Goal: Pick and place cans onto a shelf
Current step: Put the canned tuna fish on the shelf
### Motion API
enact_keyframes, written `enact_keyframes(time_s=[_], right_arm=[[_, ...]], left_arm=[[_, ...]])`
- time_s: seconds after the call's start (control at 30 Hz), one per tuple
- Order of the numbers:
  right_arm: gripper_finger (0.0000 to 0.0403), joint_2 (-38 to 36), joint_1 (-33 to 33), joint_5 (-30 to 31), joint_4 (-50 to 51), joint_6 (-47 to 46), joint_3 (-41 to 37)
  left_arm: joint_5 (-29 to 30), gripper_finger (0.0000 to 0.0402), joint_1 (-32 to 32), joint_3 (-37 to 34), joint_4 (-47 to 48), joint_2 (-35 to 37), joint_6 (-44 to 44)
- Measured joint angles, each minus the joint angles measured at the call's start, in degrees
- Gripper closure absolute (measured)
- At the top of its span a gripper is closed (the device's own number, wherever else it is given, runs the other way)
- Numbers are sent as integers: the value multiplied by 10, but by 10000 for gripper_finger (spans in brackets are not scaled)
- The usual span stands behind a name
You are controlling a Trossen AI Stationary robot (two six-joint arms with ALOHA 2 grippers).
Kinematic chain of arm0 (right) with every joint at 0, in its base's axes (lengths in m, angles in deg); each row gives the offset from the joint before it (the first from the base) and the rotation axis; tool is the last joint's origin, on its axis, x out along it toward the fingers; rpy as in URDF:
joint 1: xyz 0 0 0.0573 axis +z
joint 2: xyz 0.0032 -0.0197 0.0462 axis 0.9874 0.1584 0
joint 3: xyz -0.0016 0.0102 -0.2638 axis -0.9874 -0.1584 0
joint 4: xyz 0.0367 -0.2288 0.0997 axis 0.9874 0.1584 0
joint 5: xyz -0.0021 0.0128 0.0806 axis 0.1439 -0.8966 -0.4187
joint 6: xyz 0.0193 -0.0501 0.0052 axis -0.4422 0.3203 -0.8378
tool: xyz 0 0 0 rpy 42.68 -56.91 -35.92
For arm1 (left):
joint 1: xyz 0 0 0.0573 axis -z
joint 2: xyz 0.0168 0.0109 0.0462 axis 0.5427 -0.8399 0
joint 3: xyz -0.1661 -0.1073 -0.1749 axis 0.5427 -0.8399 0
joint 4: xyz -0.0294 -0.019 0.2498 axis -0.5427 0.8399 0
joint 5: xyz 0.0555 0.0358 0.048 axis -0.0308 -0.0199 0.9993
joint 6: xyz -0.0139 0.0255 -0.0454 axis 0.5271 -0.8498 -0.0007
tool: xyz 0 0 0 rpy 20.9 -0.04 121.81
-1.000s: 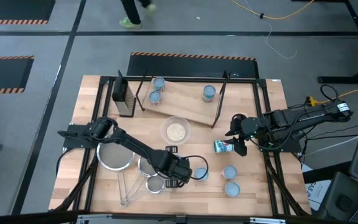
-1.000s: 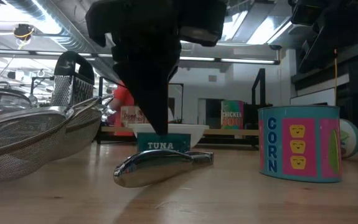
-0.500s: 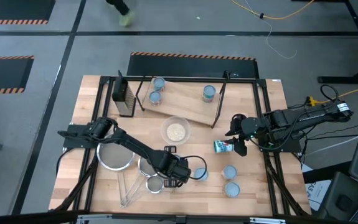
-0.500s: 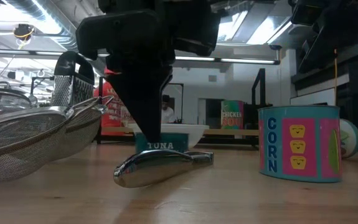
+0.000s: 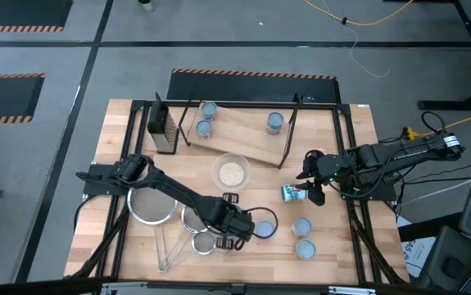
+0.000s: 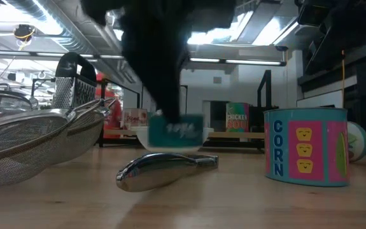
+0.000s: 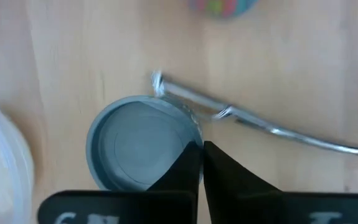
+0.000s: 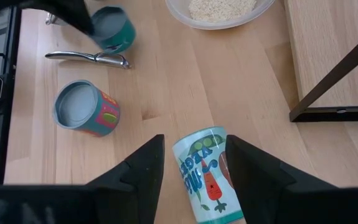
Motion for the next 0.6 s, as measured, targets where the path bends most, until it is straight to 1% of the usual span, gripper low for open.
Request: enact_keyframes(time_s=[0.13,0.3,0.47,0.6], right_arm=[[228,0,0,0,0,0,0],[228,0,0,0,0,-2,0],[228,0,0,0,0,-2,0],[228,0,0,0,0,-3,0]], left_arm=[[-1,399,-3,49,16,0,-85],[0,399,-21,120,79,1,-198],[2,400,-57,177,147,1,-283],[4,400,-96,196,188,1,-340]])
